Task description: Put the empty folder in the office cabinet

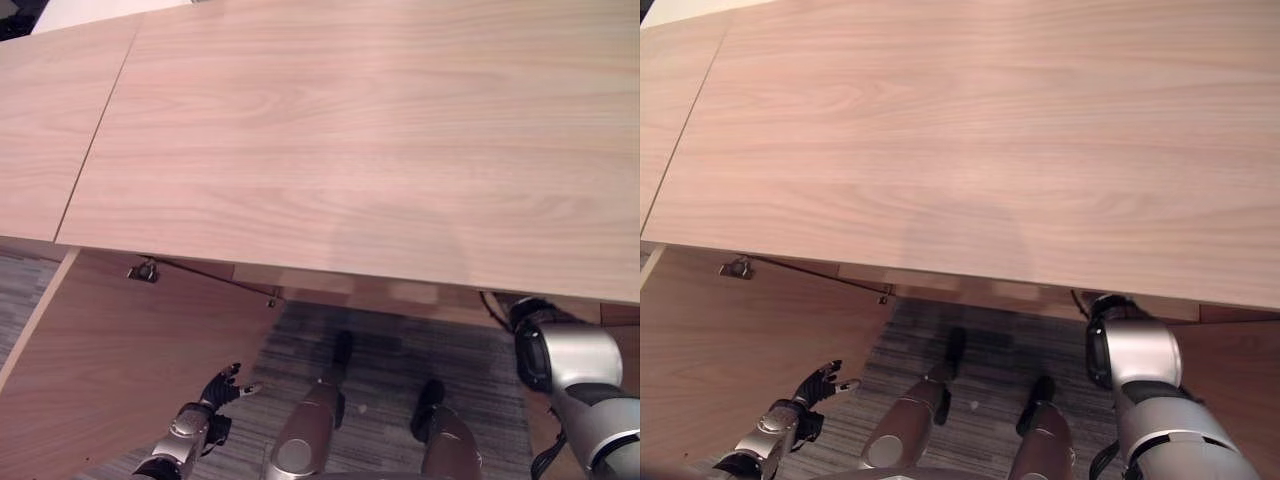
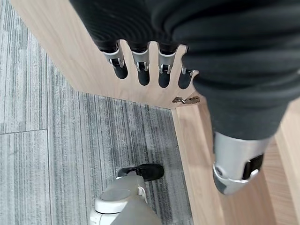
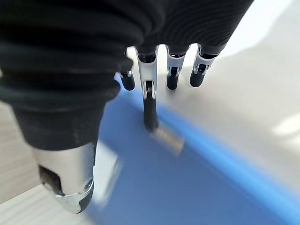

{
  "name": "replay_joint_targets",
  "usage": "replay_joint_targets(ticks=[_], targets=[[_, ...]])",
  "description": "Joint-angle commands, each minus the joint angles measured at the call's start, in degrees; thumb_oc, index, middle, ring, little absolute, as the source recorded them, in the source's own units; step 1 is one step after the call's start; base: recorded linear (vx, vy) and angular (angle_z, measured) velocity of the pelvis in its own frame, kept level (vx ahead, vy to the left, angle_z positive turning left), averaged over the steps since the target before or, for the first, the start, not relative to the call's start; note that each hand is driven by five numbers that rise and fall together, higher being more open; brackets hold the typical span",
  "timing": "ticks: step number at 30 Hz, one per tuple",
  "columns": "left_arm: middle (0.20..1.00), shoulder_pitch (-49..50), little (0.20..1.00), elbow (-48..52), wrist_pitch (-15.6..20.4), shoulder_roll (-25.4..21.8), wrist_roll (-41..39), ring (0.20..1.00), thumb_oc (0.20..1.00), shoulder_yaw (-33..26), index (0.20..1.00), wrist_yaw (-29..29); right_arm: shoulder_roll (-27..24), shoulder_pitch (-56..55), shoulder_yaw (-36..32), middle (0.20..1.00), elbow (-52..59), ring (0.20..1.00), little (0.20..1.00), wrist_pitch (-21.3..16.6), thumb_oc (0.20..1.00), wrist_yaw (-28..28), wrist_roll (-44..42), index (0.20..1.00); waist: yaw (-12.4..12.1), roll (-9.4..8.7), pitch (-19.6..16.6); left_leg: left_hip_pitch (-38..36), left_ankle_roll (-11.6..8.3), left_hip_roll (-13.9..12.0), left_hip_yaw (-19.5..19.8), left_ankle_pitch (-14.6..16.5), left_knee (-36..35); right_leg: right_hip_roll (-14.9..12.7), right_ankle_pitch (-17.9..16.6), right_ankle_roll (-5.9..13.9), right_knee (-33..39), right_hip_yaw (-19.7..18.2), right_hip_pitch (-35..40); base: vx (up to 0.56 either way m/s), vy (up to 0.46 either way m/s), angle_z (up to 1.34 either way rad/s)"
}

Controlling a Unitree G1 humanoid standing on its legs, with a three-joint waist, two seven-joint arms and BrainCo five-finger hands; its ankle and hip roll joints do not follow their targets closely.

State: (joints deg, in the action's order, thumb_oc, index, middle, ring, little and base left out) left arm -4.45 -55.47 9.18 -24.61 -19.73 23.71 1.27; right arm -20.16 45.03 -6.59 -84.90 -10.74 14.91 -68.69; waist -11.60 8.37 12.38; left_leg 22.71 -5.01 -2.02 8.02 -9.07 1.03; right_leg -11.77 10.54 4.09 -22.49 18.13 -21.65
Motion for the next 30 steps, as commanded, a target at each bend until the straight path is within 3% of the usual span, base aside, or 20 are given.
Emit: replay_joint_targets(ticks=[1,7,9,13,27,30], targets=[[1.0,-1.5,1.0,-1.1,0.5,-0.3,0.2,1.0,1.0,-2.4,1.0,0.7,2.8,-2.5,-3.2,1.0,3.0,1.0,1.0,-0.2,1.0,-2.2,-3.0,1.0,-2.4,-1.93,-0.5,-3.0,-2.21,-2.1,1.8,5.4,-0.8,-2.4,-3.6,6.07,3.5,-0.5,5.5,0.07,-0.008,0.08],[1.0,0.6,1.0,-3.7,0.6,0.4,0.2,1.0,1.0,-6.8,1.0,1.6,9.0,-15.2,-0.8,1.0,12.0,1.0,1.0,-0.5,1.0,-7.5,0.5,1.0,-0.1,-4.57,-3.2,-7.8,-2.42,-3.3,0.8,4.8,-3.2,-1.5,-6.6,6.57,8.8,0.1,10.8,0.1,0.01,0.01],[1.0,2.0,1.0,-6.0,0.9,0.2,0.4,1.0,1.0,-9.8,1.0,2.8,6.4,-20.5,-1.2,1.0,14.6,1.0,1.0,0.6,1.0,-10.9,1.9,1.0,1.3,-5.74,-4.5,-10.4,-2.62,-3.7,0.0,4.7,-4.5,-1.0,-7.3,6.74,10.8,0.2,13.0,0.15,0.014,-0.06],[1.0,2.9,1.0,-12.8,0.9,1.1,2.9,1.0,1.0,-13.5,1.0,4.2,6.6,-26.7,-3.4,1.0,12.1,1.0,1.0,1.4,1.0,-15.4,2.4,1.0,3.1,-6.84,-8.0,-15.2,-3.06,-3.6,-1.1,5.4,-5.6,-0.4,-9.0,7.21,15.5,0.4,18.4,0.17,0.04,-0.12],[1.0,5.1,1.0,-17.8,1.9,3.9,3.8,1.0,1.0,-18.0,1.0,4.5,6.7,-33.0,-2.1,1.0,9.5,1.0,1.0,3.2,1.0,-19.3,10.9,1.0,5.0,-7.97,-12.2,-21.3,-2.63,-2.9,-3.9,7.3,-6.0,-0.3,-11.4,7.81,19.9,-1.5,23.8,0.06,0.055,-0.09],[1.0,5.8,1.0,-17.6,1.9,5.0,3.1,1.0,1.0,-18.9,1.0,4.9,6.7,-35.1,2.5,1.0,10.0,1.0,1.0,4.1,1.0,-19.4,21.6,1.0,5.1,-8.28,-11.8,-23.2,-1.46,-2.9,-5.2,8.1,-6.0,-0.8,-11.8,8.04,18.0,-2.7,23.3,-0.05,0.094,-0.24]])
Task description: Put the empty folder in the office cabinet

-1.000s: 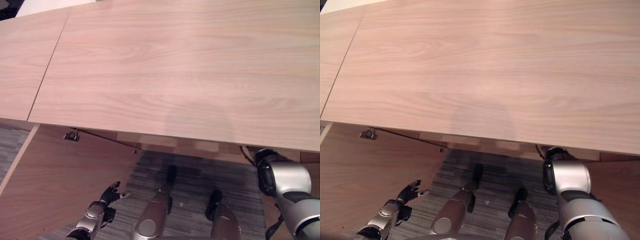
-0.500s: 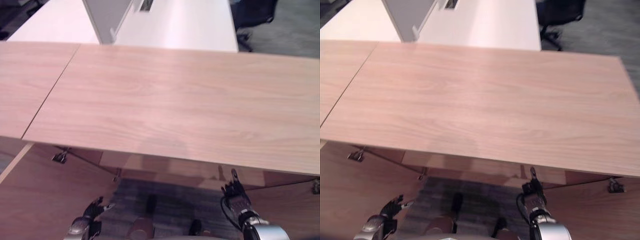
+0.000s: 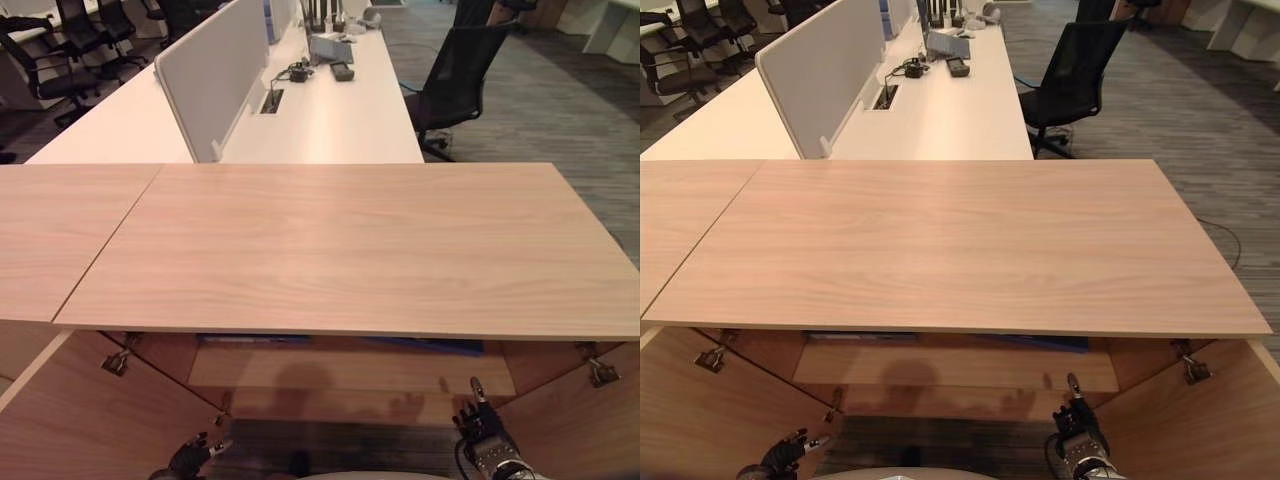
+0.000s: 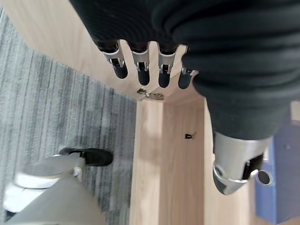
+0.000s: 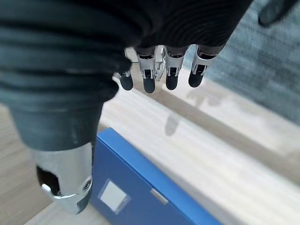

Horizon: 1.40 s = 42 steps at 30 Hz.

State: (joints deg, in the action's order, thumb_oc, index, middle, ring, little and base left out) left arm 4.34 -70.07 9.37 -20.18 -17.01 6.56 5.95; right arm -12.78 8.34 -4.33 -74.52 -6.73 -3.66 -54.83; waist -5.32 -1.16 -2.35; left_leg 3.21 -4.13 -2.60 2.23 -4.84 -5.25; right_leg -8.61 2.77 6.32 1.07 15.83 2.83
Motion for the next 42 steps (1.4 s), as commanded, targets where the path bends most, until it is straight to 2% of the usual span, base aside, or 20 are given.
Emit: replay_joint_targets(ticks=[1,4,7,9,10,12,16,19,21,22,25,27,28,30,31,32,34,36,38,42], targets=[[1.0,-2.9,1.0,-3.0,1.7,0.9,0.0,1.0,1.0,-1.9,1.0,0.3,-0.8,1.7,0.9,1.0,-0.5,1.0,1.0,0.5,1.0,-0.9,9.3,1.0,-1.2,1.14,3.1,-4.0,-2.08,-2.2,0.3,3.9,0.2,-4.2,-5.0,6.03,-6.3,-0.8,-1.5,-0.08,0.068,-0.19],[1.0,-3.4,1.0,-2.4,1.5,1.1,-0.5,1.0,1.0,-1.5,1.0,0.1,-1.0,0.9,5.1,1.0,0.5,1.0,1.0,1.0,1.0,-1.0,17.4,1.0,-0.9,1.26,4.3,-4.2,-1.03,-2.1,0.3,3.2,0.8,-3.9,-6.0,6.74,-11.4,-4.6,-3.3,-0.14,0.051,-0.38],[1.0,-4.8,1.0,-1.3,1.5,0.6,1.5,1.0,1.0,-0.6,1.0,-0.6,-1.0,0.6,9.2,1.0,0.6,1.0,1.0,1.4,1.0,0.0,25.6,1.0,-0.5,2.23,5.5,-2.5,-0.02,-2.3,1.0,1.8,2.0,-0.6,-3.8,7.11,-18.9,-11.1,-4.4,-0.26,0.013,-0.07],[1.0,-5.0,1.0,-0.9,1.5,0.6,1.9,1.0,1.0,-0.4,1.0,-0.9,-0.8,0.2,10.0,1.0,1.0,1.0,1.0,1.4,1.0,0.2,27.2,1.0,-0.7,2.24,5.4,-1.6,0.06,-2.1,1.2,1.4,2.3,0.0,-3.3,6.89,-19.3,-11.6,-3.5,-0.19,-0.072,0.2],[1.0,-5.4,1.0,0.4,1.6,0.7,1.4,1.0,1.0,-0.5,1.0,-1.4,-0.5,-0.5,12.1,1.0,1.9,1.0,1.0,1.7,1.0,0.5,30.5,1.0,-1.7,1.54,5.2,0.1,-0.17,-1.4,1.5,0.6,2.9,0.2,0.7,5.28,-15.0,-10.9,0.1,-0.22,-0.15,0.36],[1.0,-5.4,1.0,0.6,1.4,1.1,1.3,1.0,1.0,-1.0,1.0,-1.8,-0.3,-0.7,14.2,1.0,2.1,1.0,1.0,2.0,1.0,0.5,33.7,1.0,-2.4,0.98,4.6,1.0,-0.95,-1.7,1.3,-0.3,2.8,0.2,3.1,4.34,-10.9,-9.5,2.2,-0.23,-0.181,0.36],[1.0,-5.4,1.0,1.0,1.1,2.6,1.3,1.0,1.0,-0.7,1.0,-2.3,-1.0,-0.9,18.2,1.0,3.4,1.0,1.0,2.1,1.0,0.5,39.3,1.0,-3.3,1.28,4.8,2.9,-3.73,-3.7,1.5,-3.6,2.4,1.7,3.5,2.71,-4.2,-8.9,4.5,-0.19,-0.174,-0.11],[1.0,-5.8,1.0,1.9,0.9,3.3,1.3,1.0,1.0,0.2,1.0,-2.6,-2.5,-0.6,20.0,1.0,4.7,1.0,1.0,1.9,1.0,0.8,41.9,1.0,-3.5,2.15,6.0,5.5,-6.41,-4.8,2.0,-7.8,1.8,3.0,3.4,1.89,-0.9,-7.3,5.7,-0.22,-0.107,0.05],[1.0,-6.6,1.0,2.9,1.0,3.8,0.6,1.0,1.0,0.4,1.0,-2.9,-3.6,-0.5,20.1,1.0,5.7,1.0,1.0,1.7,1.0,0.9,42.1,1.0,-3.4,2.68,7.6,8.3,-8.45,-5.5,0.9,-11.8,1.7,3.2,2.5,1.72,0.5,-6.3,5.8,-0.28,-0.036,0.34],[1.0,-6.7,1.0,3.1,1.1,4.0,0.3,1.0,1.0,0.5,1.0,-2.9,-3.9,-0.4,20.2,1.0,5.8,1.0,1.0,1.5,1.0,1.0,42.0,1.0,-3.4,2.55,8.1,8.9,-8.29,-5.9,-0.3,-11.9,2.0,2.9,1.9,1.66,0.8,-5.7,5.5,-0.31,-0.019,0.22],[1.0,-5.8,1.0,4.7,0.9,4.5,0.7,1.0,1.0,0.9,1.0,-2.4,-4.6,-1.3,19.9,1.0,5.8,1.0,1.0,1.5,1.0,0.9,42.1,1.0,-1.8,1.77,8.5,7.7,-6.04,-8.4,-7.2,-8.5,6.6,1.2,0.3,1.49,0.7,-2.2,3.7,-0.35,0.003,0.5],[1.0,-4.3,1.0,4.8,0.4,5.0,2.0,1.0,1.0,1.0,1.0,-1.7,-4.5,-1.5,19.4,1.0,3.9,1.0,1.0,1.9,1.0,0.6,41.4,1.0,-0.1,1.49,7.1,0.4,-5.96,-10.8,-12.0,-2.7,9.9,0.3,-1.6,0.79,1.6,1.9,1.6,-0.33,0.034,0.93],[1.0,-4.2,1.0,4.8,0.5,5.0,2.0,1.0,1.0,1.0,1.0,-1.7,-4.5,-1.5,19.4,1.0,3.9,1.0,1.0,1.9,1.0,0.6,41.4,1.0,-0.1,1.55,7.2,0.3,-6.01,-10.8,-11.9,-2.5,10.0,0.4,-1.6,0.79,1.7,1.9,1.8,-0.14,0.043,0.8],[1.0,-3.8,1.0,3.5,0.3,5.3,3.1,1.0,1.0,0.7,1.0,-1.9,-4.0,-1.7,18.3,1.0,3.2,1.0,1.0,2.0,1.0,0.7,40.2,1.0,0.9,1.83,5.6,-4.0,-5.98,-10.8,-14.9,-0.2,7.3,0.7,-2.1,1.3,3.1,4.3,1.6,-0.03,0.063,0.55],[1.0,-3.2,1.0,3.1,0.2,5.6,3.2,1.0,1.0,0.6,1.0,-1.9,-3.8,-2.2,17.7,1.0,2.9,1.0,1.0,2.1,1.0,0.7,39.3,1.0,1.0,2.25,4.9,-4.8,-5.89,-10.3,-15.6,-0.3,5.5,1.1,-2.3,1.64,3.5,4.4,1.8,0.08,0.095,1.0],[1.0,-2.2,1.0,1.8,0.2,5.9,3.6,1.0,1.0,0.1,1.0,-2.2,-3.1,-2.1,16.6,0.906,2.8,0.906,0.906,1.9,0.906,1.0,37.5,0.906,0.8,2.38,4.1,-5.3,-5.69,-9.3,-14.9,0.1,3.3,1.3,-2.6,1.94,3.7,3.9,2.2,0.12,0.104,0.9],[1.0,-1.8,1.0,1.2,0.1,6.0,3.6,1.0,1.0,-0.1,1.0,-2.2,-2.9,-2.2,16.0,0.2,2.8,0.2,0.2,1.7,0.2,1.2,36.5,0.2,0.9,2.46,3.9,-5.6,-5.56,-9.0,-14.3,0.1,2.8,1.1,-2.8,1.93,3.8,3.7,2.5,0.08,0.096,0.31],[1.0,-0.8,1.0,0.4,0.1,5.8,4.3,1.0,1.0,-0.3,1.0,-1.9,-3.3,-2.6,14.2,0.2,4.5,0.2,0.2,0.9,0.2,1.7,34.5,0.2,1.1,2.55,3.5,-7.1,-5.31,-8.3,-13.8,0.3,1.5,0.1,-3.4,2.33,3.9,3.7,3.5,0.08,0.127,0.08],[1.0,-1.2,1.0,1.1,0.1,7.8,5.7,1.0,1.0,1.8,1.0,-3.7,-3.0,-2.9,13.7,0.2,7.6,0.2,0.2,-0.1,0.2,3.2,32.9,0.2,1.5,2.01,3.2,-8.1,-4.94,-7.7,-13.2,1.1,0.6,-0.6,-3.9,2.73,3.9,3.3,4.1,0.06,0.076,0.1],[1.0,-3.6,1.0,0.7,-0.1,7.5,5.3,1.0,1.0,2.2,1.0,-4.5,-4.4,-2.3,12.5,0.2,14.2,0.2,0.2,-1.6,0.2,4.9,31.6,0.2,2.7,1.39,3.0,-8.8,-4.54,-7.1,-13.1,2.1,0.2,-1.1,-4.6,3.24,3.9,2.5,4.0,0.02,0.047,0.03]])
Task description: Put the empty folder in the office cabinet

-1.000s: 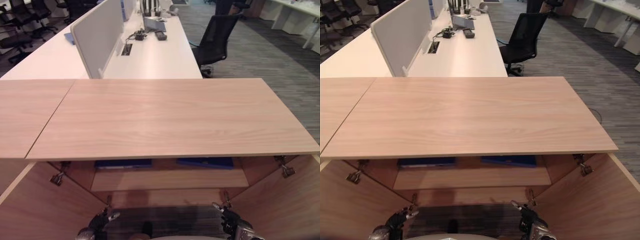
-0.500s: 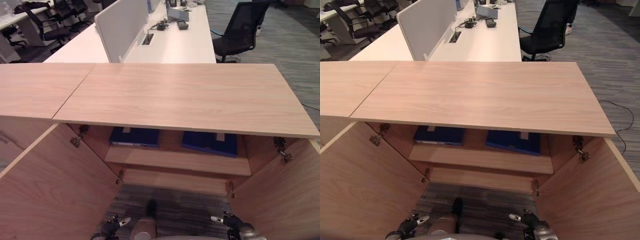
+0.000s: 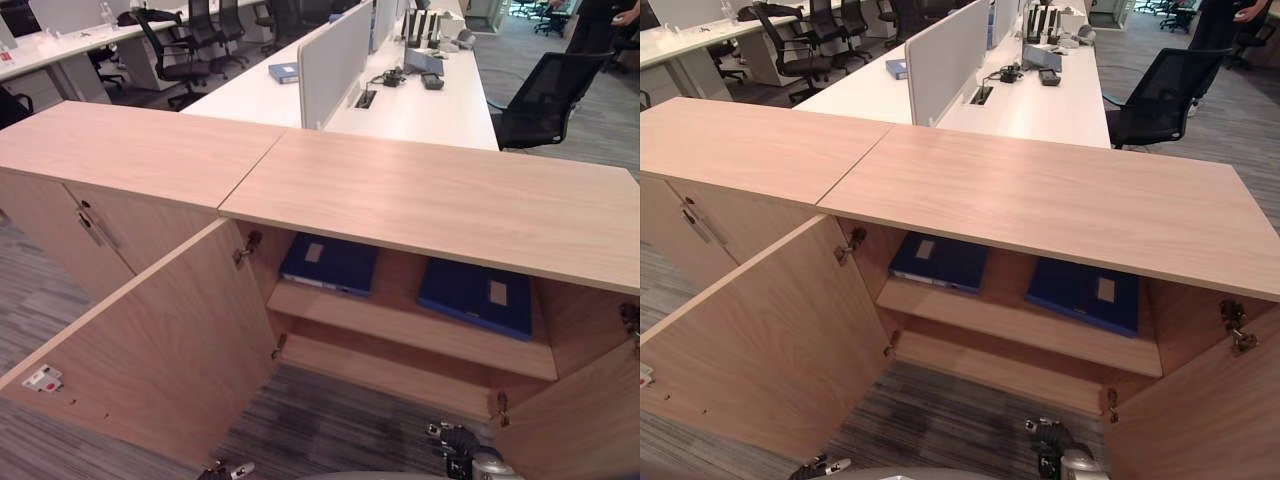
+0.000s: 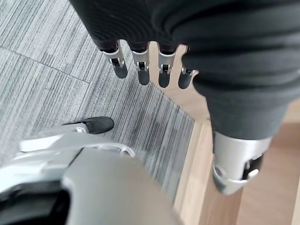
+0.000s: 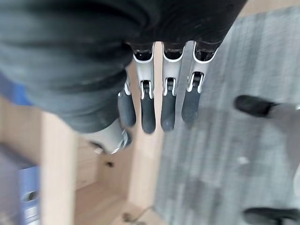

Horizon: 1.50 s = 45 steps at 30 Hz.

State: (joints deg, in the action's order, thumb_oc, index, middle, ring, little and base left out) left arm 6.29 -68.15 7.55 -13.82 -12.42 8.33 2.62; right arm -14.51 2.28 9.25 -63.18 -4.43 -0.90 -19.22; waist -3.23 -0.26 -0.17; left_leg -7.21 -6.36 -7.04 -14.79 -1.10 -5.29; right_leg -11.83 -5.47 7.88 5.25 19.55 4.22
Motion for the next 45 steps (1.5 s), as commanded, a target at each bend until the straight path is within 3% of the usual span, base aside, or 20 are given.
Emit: replay_joint_targets(ticks=[1,10,19,22,25,26,27,31,34,38,45], targets=[[1.0,-5.7,1.0,-1.5,1.6,1.2,0.5,1.0,1.0,0.6,1.0,-1.1,-3.3,4.2,-1.3,0.2,3.1,0.2,0.2,-4.3,0.2,2.4,-4.2,0.2,0.8,0.41,0.8,1.4,-2.21,-2.6,3.8,-1.4,0.3,2.0,3.5,1.75,-0.3,-1.5,2.5,0.02,0.039,-0.01],[1.0,-6.8,1.0,2.7,1.9,-0.8,0.1,1.0,1.0,2.9,1.0,0.1,-12.2,13.0,-3.2,0.2,9.8,0.2,0.2,-5.6,0.2,5.5,-4.4,0.2,1.5,0.72,2.3,2.9,-2.07,-2.0,2.4,-1.3,0.3,1.3,1.9,2.56,-0.4,-3.1,0.3,-0.04,0.002,-0.09],[1.0,-4.5,1.0,6.4,2.1,-1.5,-0.5,1.0,1.0,2.5,1.0,1.8,-11.6,8.2,-2.9,0.2,15.7,0.2,0.2,-6.5,0.2,4.4,-3.3,0.2,2.6,3.36,6.0,2.2,-2.34,-3.3,2.8,-2.6,0.6,2.3,2.5,1.72,-1.4,-5.4,-0.5,-0.04,-0.044,-0.02],[1.0,-4.6,1.0,7.1,2.1,-1.5,-0.1,1.0,1.0,2.6,1.0,2.5,-10.3,5.4,-2.2,0.2,15.5,0.2,0.2,-6.5,0.2,4.0,-1.7,0.2,3.2,4.01,7.9,4.0,-3.05,-4.9,2.7,-2.7,4.5,3.1,3.8,0.77,-2.5,-6.2,-1.1,-0.07,-0.098,-0.18],[1.0,-4.6,1.0,7.5,1.9,-1.7,0.2,1.0,1.0,2.7,1.0,2.9,-9.6,3.8,-1.4,0.2,14.8,0.2,0.2,-6.4,0.2,3.9,-0.3,0.2,3.5,3.74,8.8,6.7,-3.57,-6.3,3.1,-1.8,10.8,3.6,4.8,-0.22,-3.4,-6.4,-1.2,-0.02,-0.107,-0.17],[1.0,-5.4,1.0,7.8,2.0,-1.8,-0.6,1.0,1.0,2.8,1.0,2.5,-9.2,3.3,-1.2,0.2,13.2,0.2,0.2,-6.1,0.2,4.0,-0.6,0.2,3.0,3.62,10.0,9.3,-3.82,-6.2,5.7,-3.4,14.0,3.8,5.5,-0.78,-3.5,-6.9,-0.9,0.06,-0.04,-0.31],[1.0,-6.8,1.0,7.9,2.0,-1.9,-1.4,1.0,1.0,3.4,1.0,2.5,-9.4,3.2,-1.0,0.2,12.2,0.2,0.2,-5.8,0.2,3.9,-0.9,0.2,2.5,3.22,10.2,13.0,-3.3,-4.4,8.7,-3.4,12.8,3.4,6.0,-0.87,-3.3,-6.9,-0.6,0.11,-0.03,-0.37],[1.0,-7.8,1.0,7.6,2.3,-2.4,-2.6,1.0,1.0,4.2,1.0,2.5,-10.4,4.5,-0.1,0.2,10.4,0.2,0.2,-5.5,0.2,3.6,-1.1,0.2,0.1,3.44,10.6,19.0,-3.01,-0.9,14.0,-7.2,6.5,4.5,7.1,-0.62,-2.7,-8.6,0.4,0.18,0.024,-0.15],[1.0,-7.8,1.0,8.0,2.5,-3.5,-3.9,1.0,1.0,3.6,1.0,2.5,-11.0,6.5,0.4,0.2,10.5,0.2,0.2,-5.7,0.2,3.5,-1.8,0.2,-1.8,3.32,11.4,21.8,-3.79,-0.2,16.3,-9.1,3.9,5.4,9.1,-0.35,-2.5,-11.2,2.2,0.21,0.021,-0.5],[1.0,-7.6,1.0,7.0,2.7,-3.4,-2.9,1.0,1.0,3.3,1.0,2.0,-10.2,7.3,0.8,0.2,10.8,0.2,0.2,-5.7,0.2,3.3,-1.5,0.2,-2.9,3.07,10.2,20.0,-3.28,-0.7,15.7,-10.5,3.2,5.7,10.9,-0.05,-2.3,-13.2,4.7,0.27,0.113,-0.54],[1.0,-9.1,1.0,6.9,2.7,-4.6,-1.6,1.0,1.0,4.2,1.0,1.3,-6.9,9.6,3.3,0.2,11.7,0.2,0.2,-5.5,0.2,3.7,-0.4,0.2,-3.9,-0.42,8.7,18.1,0.45,1.0,12.4,-8.1,2.8,3.2,12.5,2.23,-9.7,-15.9,2.0,0.19,0.123,-0.26]])
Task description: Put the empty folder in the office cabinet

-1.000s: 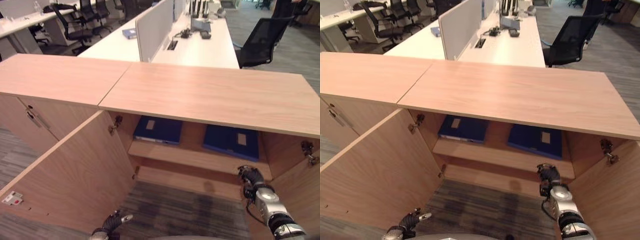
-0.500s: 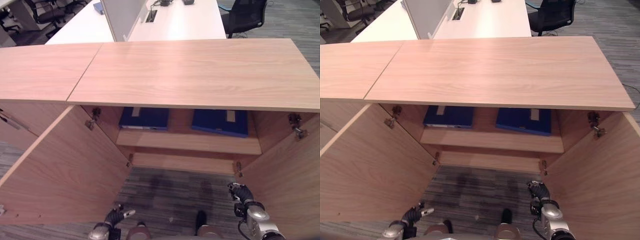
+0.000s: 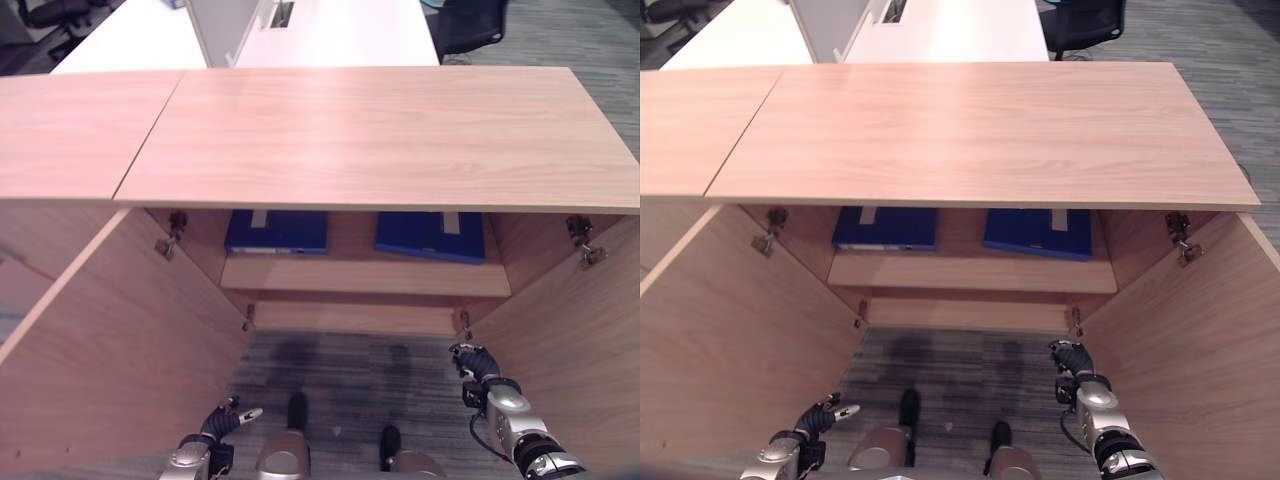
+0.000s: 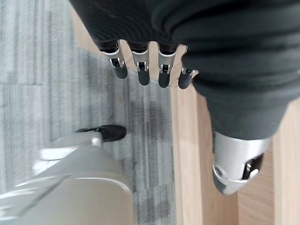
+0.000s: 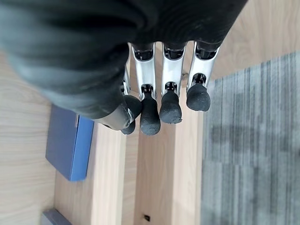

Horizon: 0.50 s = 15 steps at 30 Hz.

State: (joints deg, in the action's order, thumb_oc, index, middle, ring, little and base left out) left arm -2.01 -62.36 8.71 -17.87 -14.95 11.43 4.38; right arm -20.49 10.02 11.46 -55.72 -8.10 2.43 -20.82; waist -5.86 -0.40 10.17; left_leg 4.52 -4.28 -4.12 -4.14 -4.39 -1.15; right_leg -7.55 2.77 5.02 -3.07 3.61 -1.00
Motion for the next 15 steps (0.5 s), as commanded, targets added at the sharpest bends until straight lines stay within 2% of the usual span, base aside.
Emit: replay_joint_targets(ticks=[1,2,4,6,8,9,12,15], targets=[[1.0,-2.6,1.0,2.2,1.3,-2.0,0.2,1.0,1.0,1.1,1.0,-0.8,0.5,4.5,2.0,0.2,4.3,0.2,0.2,-1.8,0.2,0.6,1.1,0.2,-1.5,-0.83,-0.5,4.7,0.41,-1.9,0.3,-2.5,-0.2,-1.4,1.6,7.87,-11.7,0.7,0.8,0.08,0.111,-0.25],[1.0,-2.7,1.0,2.2,1.3,-2.0,0.2,1.0,1.0,1.1,1.0,-0.8,0.6,4.6,2.0,0.2,4.2,0.2,0.2,-1.8,0.2,0.6,1.1,0.2,-1.6,-0.95,-0.5,4.8,0.45,-1.8,0.2,-2.5,-0.1,-1.5,1.8,7.93,-12.2,0.5,0.5,0.1,0.155,-0.45],[1.0,-3.0,1.0,2.7,1.1,-2.4,-0.3,1.0,1.0,1.0,1.0,-1.1,1.4,6.0,2.1,0.2,4.0,0.2,0.2,-1.6,0.2,0.8,0.9,0.2,-1.4,-0.52,0.6,3.3,1.55,-2.0,-0.6,-1.1,0.4,-2.6,-2.7,9.65,-20.0,2.6,-3.5,0.06,0.101,-0.48],[1.0,-2.3,1.0,3.9,1.2,-2.9,-0.7,1.0,1.0,0.7,1.0,-1.2,1.7,6.4,1.6,0.2,5.3,0.2,0.2,-1.5,0.2,1.1,0.7,0.2,-0.8,0.25,1.5,0.7,1.94,-2.2,-0.6,0.0,-0.5,-3.3,-4.6,9.88,-23.1,3.7,-6.9,0.14,0.08,-0.32],[1.0,-2.6,1.0,4.1,1.4,-3.2,-1.4,1.0,1.0,0.5,1.0,-1.4,1.4,7.1,1.6,0.2,5.4,0.2,0.2,-1.6,0.2,1.6,0.5,0.2,-0.3,0.13,2.0,-0.7,1.42,-1.6,0.0,0.8,-1.2,-4.5,-3.7,8.97,-17.3,4.7,-7.1,0.25,-0.078,-0.09],[1.0,-5.3,1.0,2.7,0.9,-4.3,-1.1,1.0,1.0,1.4,1.0,-1.8,-0.3,7.5,2.1,0.2,5.6,0.2,0.2,-1.7,0.2,2.1,1.0,0.2,0.8,-0.64,2.5,-0.4,0.11,-0.3,1.6,2.1,-1.0,-6.1,-4.4,8.12,-3.1,2.8,-6.2,0.26,-0.161,0.14],[1.0,-4.9,1.0,3.2,1.9,-2.9,-1.2,1.0,1.0,1.8,1.0,-1.5,-0.3,7.4,1.2,0.2,4.5,0.2,0.2,-1.9,0.2,2.6,0.6,0.2,0.6,-1.2,1.5,-0.5,0.28,0.6,1.9,2.5,-1.1,-6.5,-6.0,7.89,-0.1,2.6,-4.8,0.14,-0.076,0.64],[1.0,-4.9,1.0,3.0,2.3,-1.8,-2.0,1.0,1.0,1.7,1.0,-2.0,-1.7,8.0,1.0,0.2,5.5,0.2,0.2,-2.0,0.2,2.7,0.6,0.2,0.6,-0.67,0.3,0.0,-0.3,0.5,2.0,1.7,-2.2,-6.2,-7.5,7.85,2.6,3.0,-4.0,0.06,-0.073,0.39]])
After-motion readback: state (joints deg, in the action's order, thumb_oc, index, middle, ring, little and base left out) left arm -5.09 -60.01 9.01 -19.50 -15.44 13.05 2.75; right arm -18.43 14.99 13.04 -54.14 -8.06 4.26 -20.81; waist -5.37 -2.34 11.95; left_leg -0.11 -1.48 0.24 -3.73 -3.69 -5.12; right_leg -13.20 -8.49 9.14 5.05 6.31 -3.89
